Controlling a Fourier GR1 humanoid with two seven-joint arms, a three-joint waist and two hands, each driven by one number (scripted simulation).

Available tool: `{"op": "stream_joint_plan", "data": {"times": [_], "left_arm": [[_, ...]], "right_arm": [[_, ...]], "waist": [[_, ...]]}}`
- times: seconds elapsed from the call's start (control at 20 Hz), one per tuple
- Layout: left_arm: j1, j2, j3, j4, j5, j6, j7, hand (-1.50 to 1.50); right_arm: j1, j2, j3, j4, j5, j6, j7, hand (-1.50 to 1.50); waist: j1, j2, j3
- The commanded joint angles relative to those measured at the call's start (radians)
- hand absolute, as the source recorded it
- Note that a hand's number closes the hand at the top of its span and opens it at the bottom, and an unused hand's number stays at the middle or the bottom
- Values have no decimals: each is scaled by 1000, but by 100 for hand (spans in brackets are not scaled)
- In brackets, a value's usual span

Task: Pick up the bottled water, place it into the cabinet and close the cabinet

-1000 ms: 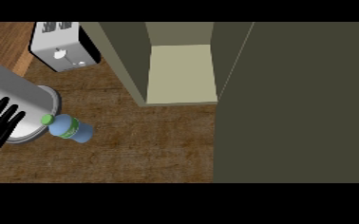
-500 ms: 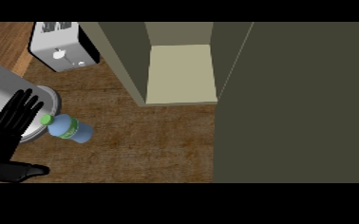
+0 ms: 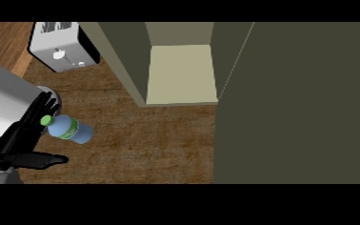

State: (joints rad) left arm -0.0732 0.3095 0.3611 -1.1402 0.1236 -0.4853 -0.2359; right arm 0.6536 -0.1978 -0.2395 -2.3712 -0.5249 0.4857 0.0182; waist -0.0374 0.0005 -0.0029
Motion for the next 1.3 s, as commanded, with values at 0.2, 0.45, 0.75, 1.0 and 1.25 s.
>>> {"op": "stream_joint_plan", "data": {"times": [0.2,0.45,0.75,1.0,1.25], "left_arm": [[-122,32,6,332,-108,42,-197,-150],[-123,6,13,451,-113,40,-316,-150],[-233,17,9,606,-99,-64,-344,-150],[-250,-9,-4,681,-110,-101,-455,-150],[-231,9,27,738,-56,-206,-487,150]], "right_arm": [[57,-33,-44,-136,-199,-1,44,-150],[112,-33,-55,-183,-216,2,24,-150],[114,-51,-46,-194,-204,-22,31,-150],[78,-84,-73,-138,-222,-28,7,-150],[122,-66,-58,-148,-201,-5,-36,-150]], "waist": [[-2,4,-1],[-10,1,-2],[-1,4,-2],[7,6,-2],[-1,4,-3]]}}
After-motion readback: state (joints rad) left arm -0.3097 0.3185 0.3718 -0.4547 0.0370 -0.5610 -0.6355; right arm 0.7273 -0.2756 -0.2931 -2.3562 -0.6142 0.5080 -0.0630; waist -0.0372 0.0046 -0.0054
